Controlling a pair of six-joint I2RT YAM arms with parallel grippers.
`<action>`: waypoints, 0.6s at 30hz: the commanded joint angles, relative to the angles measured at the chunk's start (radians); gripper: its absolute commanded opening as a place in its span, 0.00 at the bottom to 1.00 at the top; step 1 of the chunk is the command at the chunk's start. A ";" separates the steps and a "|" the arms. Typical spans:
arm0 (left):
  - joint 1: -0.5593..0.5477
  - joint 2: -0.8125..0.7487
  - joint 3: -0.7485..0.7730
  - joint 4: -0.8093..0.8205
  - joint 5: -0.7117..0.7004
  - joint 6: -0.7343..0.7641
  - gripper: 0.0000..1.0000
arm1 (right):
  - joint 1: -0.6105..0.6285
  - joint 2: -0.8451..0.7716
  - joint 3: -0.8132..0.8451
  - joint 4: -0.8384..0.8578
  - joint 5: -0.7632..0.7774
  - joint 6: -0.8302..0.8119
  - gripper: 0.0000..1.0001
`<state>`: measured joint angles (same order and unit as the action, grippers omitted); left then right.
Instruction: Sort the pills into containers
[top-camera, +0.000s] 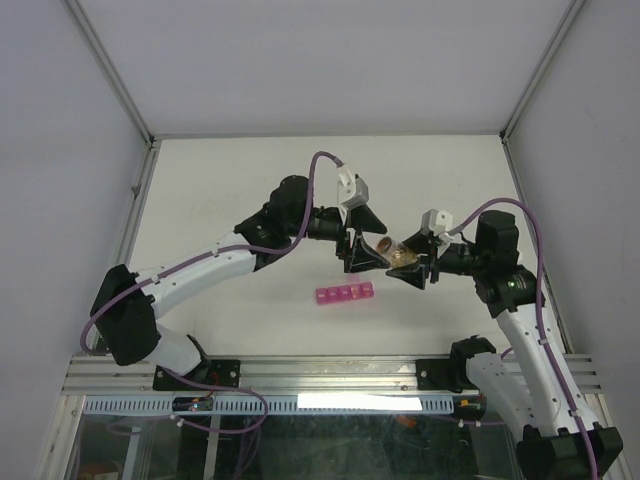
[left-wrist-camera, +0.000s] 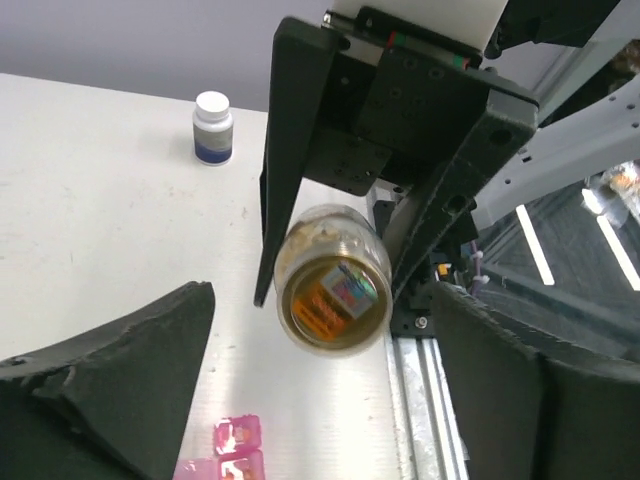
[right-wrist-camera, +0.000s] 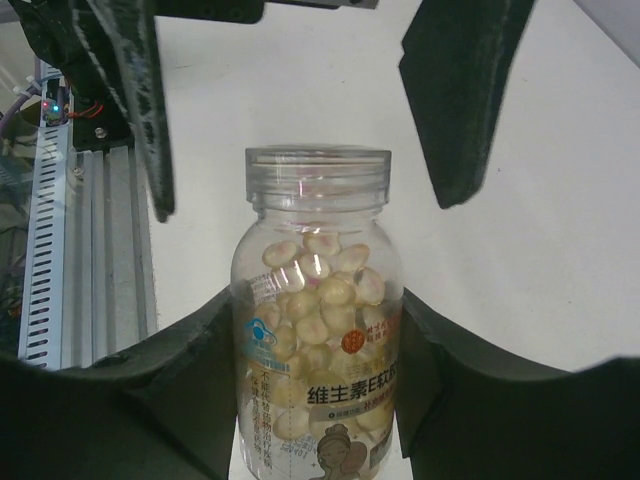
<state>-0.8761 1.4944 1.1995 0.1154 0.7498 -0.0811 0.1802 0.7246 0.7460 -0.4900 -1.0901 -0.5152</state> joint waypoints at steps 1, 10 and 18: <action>0.001 -0.161 -0.119 0.231 -0.135 -0.080 0.99 | 0.002 -0.010 0.039 0.068 -0.040 -0.024 0.00; 0.006 -0.383 -0.378 0.380 -0.352 -0.362 0.99 | 0.002 -0.010 0.038 0.065 -0.036 -0.034 0.00; -0.109 -0.429 -0.443 0.360 -0.620 -0.578 0.83 | 0.002 -0.008 0.036 0.047 -0.045 -0.061 0.00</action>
<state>-0.8879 1.0786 0.6971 0.5198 0.3775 -0.5808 0.1802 0.7250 0.7460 -0.4732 -1.1042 -0.5449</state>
